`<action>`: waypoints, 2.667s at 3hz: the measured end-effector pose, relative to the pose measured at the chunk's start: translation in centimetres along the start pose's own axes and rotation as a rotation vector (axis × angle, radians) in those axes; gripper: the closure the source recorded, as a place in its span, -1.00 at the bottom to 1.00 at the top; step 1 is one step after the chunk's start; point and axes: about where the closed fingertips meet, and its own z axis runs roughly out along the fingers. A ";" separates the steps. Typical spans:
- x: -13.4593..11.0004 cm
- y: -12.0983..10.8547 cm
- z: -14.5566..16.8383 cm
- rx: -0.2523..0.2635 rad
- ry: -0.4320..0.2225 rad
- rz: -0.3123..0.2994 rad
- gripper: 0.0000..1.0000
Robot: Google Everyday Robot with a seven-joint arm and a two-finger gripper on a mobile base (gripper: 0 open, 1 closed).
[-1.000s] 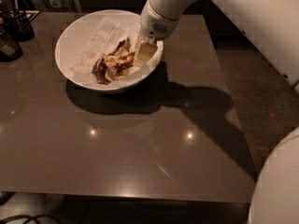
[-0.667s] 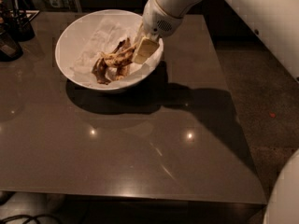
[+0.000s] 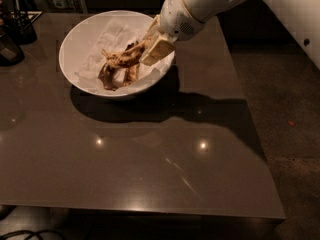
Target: Pick banana from white bowl
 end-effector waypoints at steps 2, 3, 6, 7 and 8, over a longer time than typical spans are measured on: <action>-2.8 1.4 -0.7 0.003 -0.020 -0.024 1.00; -4.3 3.3 -0.9 -0.016 -0.043 -0.023 1.00; -6.4 5.7 -1.0 -0.033 -0.095 -0.045 1.00; -7.8 8.1 -1.1 -0.021 -0.126 -0.042 1.00; -9.6 11.2 -1.1 -0.014 -0.159 -0.041 1.00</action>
Offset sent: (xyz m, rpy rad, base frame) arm -0.0484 0.0272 0.0348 0.0532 -0.0258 0.0314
